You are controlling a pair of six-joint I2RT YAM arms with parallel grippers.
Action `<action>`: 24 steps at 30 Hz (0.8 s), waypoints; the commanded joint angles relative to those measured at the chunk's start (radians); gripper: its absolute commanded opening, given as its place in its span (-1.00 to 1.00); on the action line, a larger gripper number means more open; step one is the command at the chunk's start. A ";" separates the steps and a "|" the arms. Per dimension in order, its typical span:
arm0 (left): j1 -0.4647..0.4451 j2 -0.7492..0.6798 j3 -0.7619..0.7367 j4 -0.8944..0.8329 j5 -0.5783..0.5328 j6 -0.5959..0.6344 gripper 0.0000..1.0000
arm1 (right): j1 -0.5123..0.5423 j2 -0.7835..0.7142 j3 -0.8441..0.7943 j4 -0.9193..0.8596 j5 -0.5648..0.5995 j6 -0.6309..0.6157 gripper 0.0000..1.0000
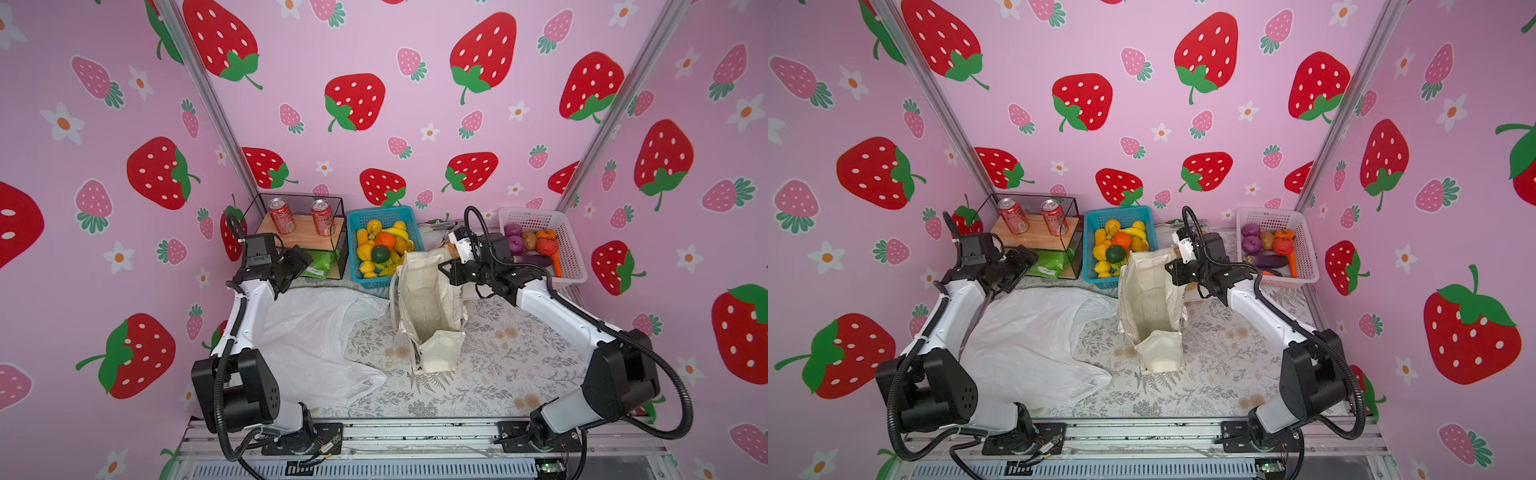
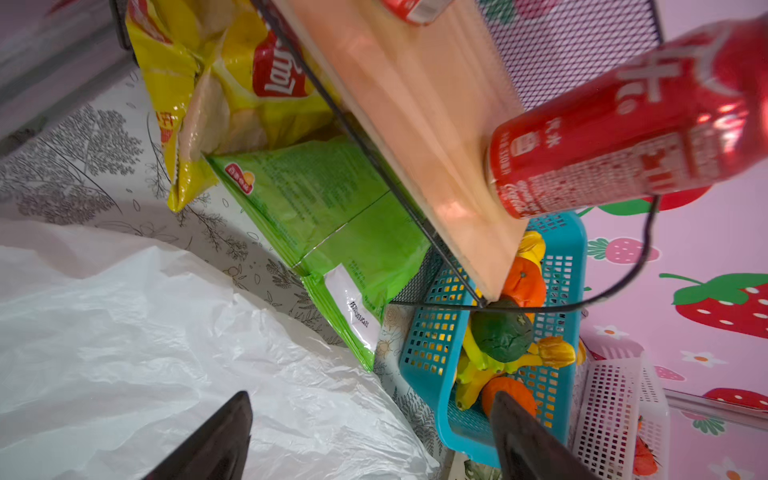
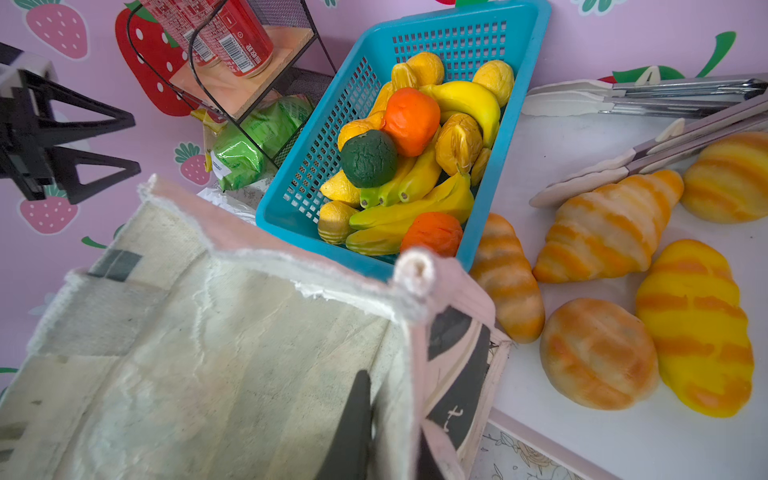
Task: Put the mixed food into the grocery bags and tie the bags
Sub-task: 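Reach the left gripper to the shelf and grasp the green chip bag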
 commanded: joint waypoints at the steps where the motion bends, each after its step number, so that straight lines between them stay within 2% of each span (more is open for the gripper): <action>1: -0.006 0.045 -0.022 0.093 0.041 -0.046 0.81 | -0.003 -0.013 -0.009 0.032 -0.022 -0.017 -0.92; 16: -0.088 0.198 -0.045 0.240 0.011 -0.108 0.78 | -0.002 0.006 -0.003 0.030 -0.037 -0.015 -0.92; 19: -0.096 0.231 -0.047 0.278 0.009 -0.126 0.64 | -0.003 0.009 -0.003 0.031 -0.041 -0.014 -0.92; 24: -0.097 0.262 -0.066 0.352 0.002 -0.151 0.24 | -0.003 0.012 -0.005 0.027 -0.046 -0.015 -0.92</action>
